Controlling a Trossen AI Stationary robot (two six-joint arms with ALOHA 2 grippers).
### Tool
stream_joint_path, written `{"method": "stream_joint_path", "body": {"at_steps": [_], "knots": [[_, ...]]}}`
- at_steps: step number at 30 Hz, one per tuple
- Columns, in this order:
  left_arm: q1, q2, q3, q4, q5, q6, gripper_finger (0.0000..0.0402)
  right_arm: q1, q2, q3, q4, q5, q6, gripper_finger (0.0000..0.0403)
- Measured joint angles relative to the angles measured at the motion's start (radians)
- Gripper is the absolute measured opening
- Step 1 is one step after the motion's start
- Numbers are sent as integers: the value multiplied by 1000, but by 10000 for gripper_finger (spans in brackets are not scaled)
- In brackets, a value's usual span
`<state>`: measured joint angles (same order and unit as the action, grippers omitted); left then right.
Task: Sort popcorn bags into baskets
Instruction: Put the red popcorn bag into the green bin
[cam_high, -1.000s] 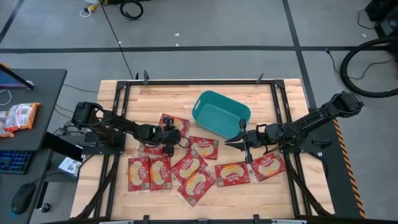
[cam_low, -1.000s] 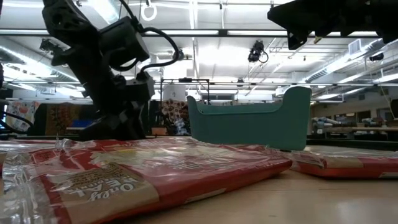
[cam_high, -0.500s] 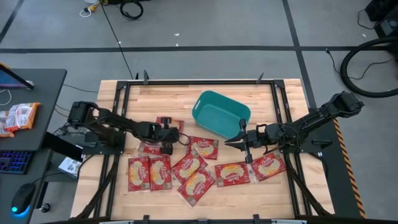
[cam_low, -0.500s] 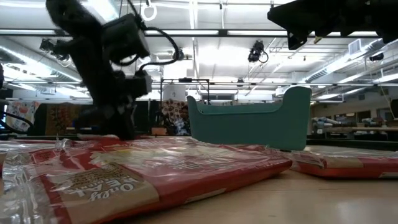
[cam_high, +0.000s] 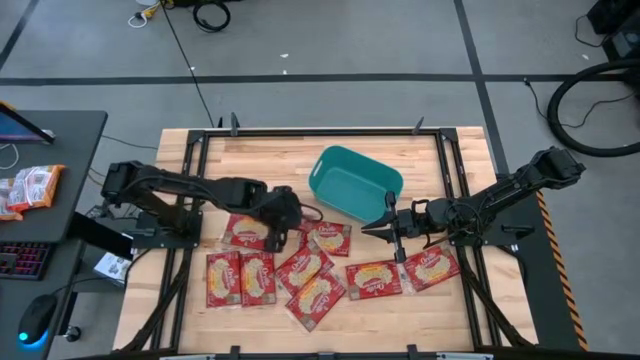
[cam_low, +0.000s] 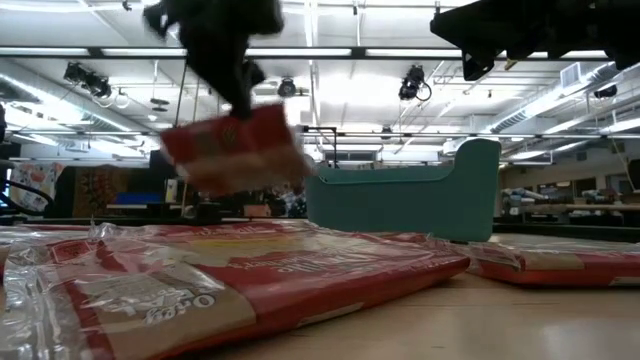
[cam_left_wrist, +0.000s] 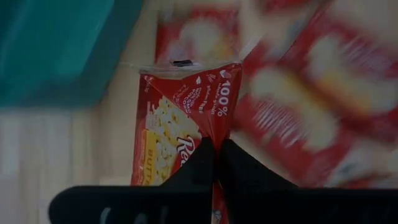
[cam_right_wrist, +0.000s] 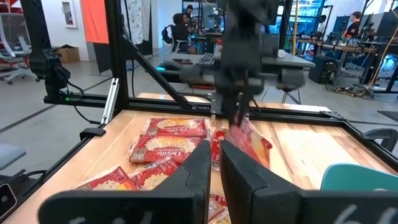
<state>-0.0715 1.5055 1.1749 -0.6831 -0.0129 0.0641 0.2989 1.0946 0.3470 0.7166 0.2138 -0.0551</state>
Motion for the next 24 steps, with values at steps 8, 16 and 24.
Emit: {"method": "stream_joint_path", "body": {"at_steps": [8,16,24], "knots": [[16,1,84,175,35,138,15,0,0,0,0,0,0,41],[82,76,84,448,116,285,6,0,0,0,5,0,0,41],[145,177,85,692,123,398,6,0,0,0,5,0,-6,41]]}}
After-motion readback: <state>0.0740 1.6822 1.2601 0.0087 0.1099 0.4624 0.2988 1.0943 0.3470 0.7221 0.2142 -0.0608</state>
